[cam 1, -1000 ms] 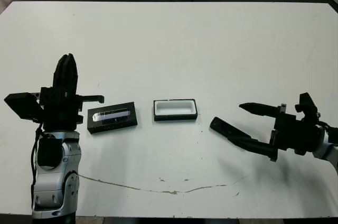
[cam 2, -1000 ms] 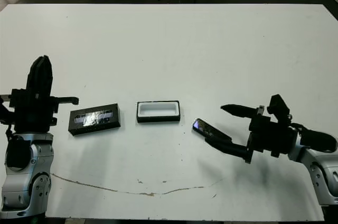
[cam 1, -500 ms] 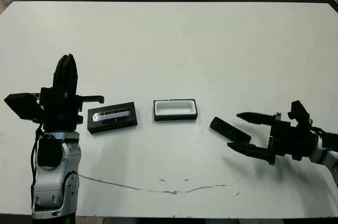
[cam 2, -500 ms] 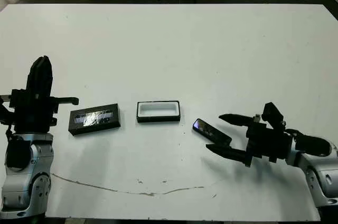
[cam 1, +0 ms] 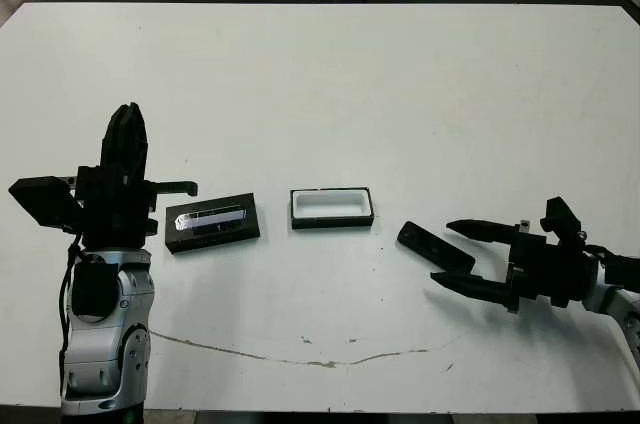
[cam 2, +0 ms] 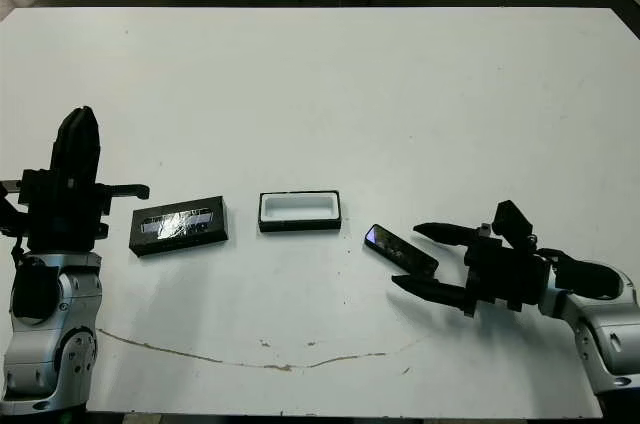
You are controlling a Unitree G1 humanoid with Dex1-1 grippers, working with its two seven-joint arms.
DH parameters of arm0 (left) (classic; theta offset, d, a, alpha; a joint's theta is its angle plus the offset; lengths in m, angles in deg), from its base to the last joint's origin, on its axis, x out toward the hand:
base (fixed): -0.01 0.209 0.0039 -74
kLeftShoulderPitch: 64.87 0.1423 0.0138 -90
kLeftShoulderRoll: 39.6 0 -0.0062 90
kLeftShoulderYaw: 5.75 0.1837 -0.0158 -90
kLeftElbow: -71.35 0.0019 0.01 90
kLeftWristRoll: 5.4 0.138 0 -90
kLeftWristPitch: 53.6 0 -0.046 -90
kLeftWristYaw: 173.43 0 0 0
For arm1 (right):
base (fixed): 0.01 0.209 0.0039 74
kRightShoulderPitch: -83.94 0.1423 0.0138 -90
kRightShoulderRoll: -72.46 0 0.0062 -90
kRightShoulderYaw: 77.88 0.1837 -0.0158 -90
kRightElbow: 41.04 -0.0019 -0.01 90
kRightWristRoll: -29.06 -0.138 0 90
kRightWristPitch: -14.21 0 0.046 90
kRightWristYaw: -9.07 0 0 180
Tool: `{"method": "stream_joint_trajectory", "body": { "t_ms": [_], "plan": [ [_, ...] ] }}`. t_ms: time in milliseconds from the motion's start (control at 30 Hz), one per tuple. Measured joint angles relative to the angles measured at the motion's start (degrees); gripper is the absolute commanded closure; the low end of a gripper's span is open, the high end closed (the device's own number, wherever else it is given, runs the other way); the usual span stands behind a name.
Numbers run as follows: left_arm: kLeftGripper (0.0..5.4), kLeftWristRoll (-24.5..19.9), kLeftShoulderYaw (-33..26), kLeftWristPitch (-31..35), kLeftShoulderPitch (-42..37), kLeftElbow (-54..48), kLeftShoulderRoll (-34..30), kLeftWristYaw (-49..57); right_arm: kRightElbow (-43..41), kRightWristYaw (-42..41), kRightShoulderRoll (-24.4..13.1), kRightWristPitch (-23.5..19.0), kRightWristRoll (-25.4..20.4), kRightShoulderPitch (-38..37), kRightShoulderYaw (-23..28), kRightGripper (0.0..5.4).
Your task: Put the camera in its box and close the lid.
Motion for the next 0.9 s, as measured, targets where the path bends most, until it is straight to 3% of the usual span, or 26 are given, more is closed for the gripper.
{"method": "stream_joint_trajectory", "body": {
  "t_ms": [133, 267, 533, 900],
  "plan": [
    [5.4, -0.04, -0.03, 0.0, 0.03, 0.0, 0.0, 0.0, 1.7, -0.55, 0.03, 0.21, 0.59, 0.03, -0.47, 2.26],
    [5.4, 0.05, 0.0, -0.01, 0.11, -0.01, 0.01, 0.02, 3.07, -0.77, 0.03, 1.06, 1.41, 0.68, -0.73, 3.15],
    [5.4, -0.04, -0.01, -0.02, 0.15, -0.02, 0.02, 0.01, -2.34, 2.29, -0.66, -5.09, 0.73, -0.61, 0.49, 4.85],
    [5.4, -0.13, -0.02, 0.05, 0.19, -0.3, 0.02, 0.01, -2.9, 5.73, 0.73, -5.55, -0.77, -2.61, 3.03, 4.99]
  ]
}}
